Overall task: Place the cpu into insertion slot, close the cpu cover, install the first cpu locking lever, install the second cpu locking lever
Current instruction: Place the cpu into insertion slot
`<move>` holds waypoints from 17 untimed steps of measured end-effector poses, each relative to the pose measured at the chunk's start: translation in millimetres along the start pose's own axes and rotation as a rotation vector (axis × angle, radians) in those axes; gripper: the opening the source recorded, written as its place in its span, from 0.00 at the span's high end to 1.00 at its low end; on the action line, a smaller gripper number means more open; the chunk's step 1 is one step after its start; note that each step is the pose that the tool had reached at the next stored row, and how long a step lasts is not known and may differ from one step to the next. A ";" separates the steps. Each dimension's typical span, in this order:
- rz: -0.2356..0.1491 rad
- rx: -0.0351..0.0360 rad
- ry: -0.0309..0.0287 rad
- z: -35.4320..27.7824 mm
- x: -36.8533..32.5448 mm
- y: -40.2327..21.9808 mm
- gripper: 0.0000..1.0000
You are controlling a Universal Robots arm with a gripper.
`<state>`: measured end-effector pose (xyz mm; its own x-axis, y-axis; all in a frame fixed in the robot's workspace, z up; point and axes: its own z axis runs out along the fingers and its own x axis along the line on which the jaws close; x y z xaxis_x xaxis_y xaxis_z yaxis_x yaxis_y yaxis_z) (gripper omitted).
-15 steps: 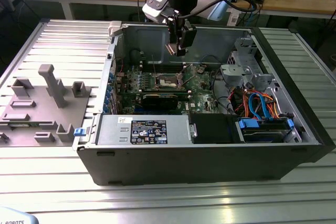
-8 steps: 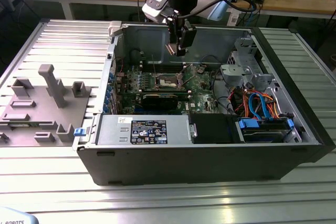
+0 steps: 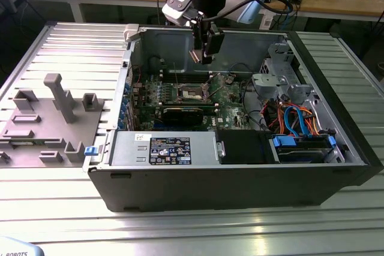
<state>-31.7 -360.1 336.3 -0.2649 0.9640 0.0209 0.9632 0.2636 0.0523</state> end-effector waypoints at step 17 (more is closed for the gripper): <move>0.023 -0.0005 -0.0012 0.0 0.0 0.0 0.46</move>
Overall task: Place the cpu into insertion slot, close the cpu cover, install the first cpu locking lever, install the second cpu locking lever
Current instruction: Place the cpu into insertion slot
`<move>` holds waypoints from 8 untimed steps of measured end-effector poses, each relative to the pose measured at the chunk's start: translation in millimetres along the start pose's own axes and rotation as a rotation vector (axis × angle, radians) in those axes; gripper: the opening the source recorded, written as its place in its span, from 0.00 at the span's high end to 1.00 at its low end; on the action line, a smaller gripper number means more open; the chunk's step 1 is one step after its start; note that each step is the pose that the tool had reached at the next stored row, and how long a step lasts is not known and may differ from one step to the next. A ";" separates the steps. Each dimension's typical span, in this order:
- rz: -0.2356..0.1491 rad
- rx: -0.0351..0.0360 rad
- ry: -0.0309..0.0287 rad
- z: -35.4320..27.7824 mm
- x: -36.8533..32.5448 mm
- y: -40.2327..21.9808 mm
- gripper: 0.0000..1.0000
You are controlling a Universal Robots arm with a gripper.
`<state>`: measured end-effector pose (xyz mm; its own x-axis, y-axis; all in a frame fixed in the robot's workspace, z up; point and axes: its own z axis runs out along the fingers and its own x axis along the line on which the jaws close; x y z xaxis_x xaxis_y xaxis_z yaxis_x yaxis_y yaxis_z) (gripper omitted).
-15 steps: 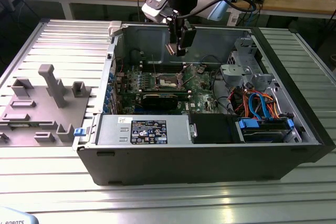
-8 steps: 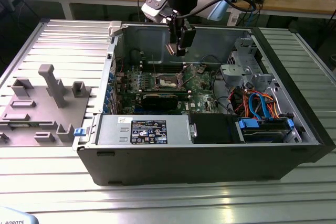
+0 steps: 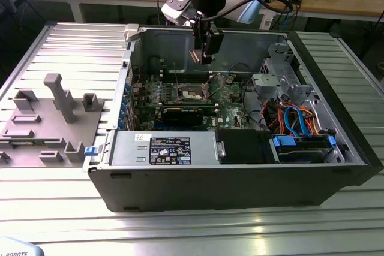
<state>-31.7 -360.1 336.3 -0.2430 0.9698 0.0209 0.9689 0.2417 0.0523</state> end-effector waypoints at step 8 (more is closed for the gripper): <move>0.011 -0.0003 -0.0005 0.0 0.0 0.0 0.46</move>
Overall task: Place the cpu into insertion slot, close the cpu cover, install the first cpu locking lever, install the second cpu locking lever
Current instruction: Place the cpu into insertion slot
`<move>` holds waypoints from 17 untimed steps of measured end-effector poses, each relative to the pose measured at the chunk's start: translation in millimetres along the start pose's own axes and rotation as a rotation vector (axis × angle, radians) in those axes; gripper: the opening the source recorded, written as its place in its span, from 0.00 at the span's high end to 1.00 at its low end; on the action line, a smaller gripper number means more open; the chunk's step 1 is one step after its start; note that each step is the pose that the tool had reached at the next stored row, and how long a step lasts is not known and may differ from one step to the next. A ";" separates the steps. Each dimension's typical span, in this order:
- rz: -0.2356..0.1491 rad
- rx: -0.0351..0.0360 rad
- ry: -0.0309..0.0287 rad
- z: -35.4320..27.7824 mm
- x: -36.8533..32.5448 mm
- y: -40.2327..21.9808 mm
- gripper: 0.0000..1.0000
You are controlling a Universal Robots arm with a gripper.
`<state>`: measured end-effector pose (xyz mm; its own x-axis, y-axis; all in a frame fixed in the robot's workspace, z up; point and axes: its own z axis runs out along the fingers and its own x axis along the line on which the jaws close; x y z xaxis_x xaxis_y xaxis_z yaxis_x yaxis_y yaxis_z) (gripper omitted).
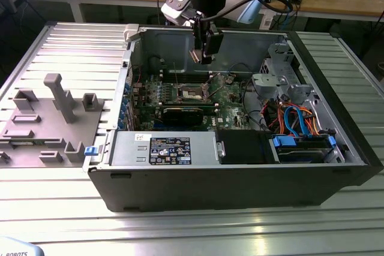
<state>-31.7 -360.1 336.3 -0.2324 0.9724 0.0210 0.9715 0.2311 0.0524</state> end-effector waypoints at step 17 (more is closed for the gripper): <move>0.021 -0.0004 -0.0011 0.0 0.0 0.0 0.46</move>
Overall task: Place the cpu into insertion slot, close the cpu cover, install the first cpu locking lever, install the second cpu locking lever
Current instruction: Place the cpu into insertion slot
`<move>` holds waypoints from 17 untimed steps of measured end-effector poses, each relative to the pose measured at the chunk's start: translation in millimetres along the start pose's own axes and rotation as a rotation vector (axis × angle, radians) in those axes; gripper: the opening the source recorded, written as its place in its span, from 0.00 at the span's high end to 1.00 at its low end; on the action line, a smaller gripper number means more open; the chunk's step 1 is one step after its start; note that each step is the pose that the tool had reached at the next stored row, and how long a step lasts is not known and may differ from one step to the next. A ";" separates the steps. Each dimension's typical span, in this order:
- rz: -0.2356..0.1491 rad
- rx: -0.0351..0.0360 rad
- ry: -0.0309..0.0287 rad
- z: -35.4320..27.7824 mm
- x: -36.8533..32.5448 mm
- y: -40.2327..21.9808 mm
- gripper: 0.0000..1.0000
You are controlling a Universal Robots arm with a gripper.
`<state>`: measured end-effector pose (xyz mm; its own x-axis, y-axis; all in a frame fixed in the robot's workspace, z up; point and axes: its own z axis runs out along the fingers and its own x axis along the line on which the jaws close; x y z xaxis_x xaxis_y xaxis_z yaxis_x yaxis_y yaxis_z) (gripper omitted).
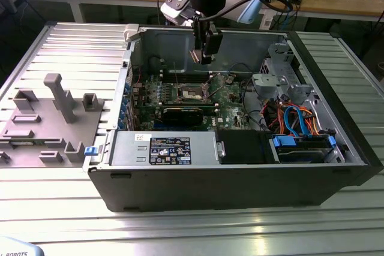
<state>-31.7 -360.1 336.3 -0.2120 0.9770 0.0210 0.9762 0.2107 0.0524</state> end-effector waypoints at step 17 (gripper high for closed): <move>0.020 -0.0005 -0.0011 0.0 0.0 0.0 0.46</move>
<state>-31.7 -360.1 336.3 -0.1920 0.9812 0.0210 0.9803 0.1907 0.0524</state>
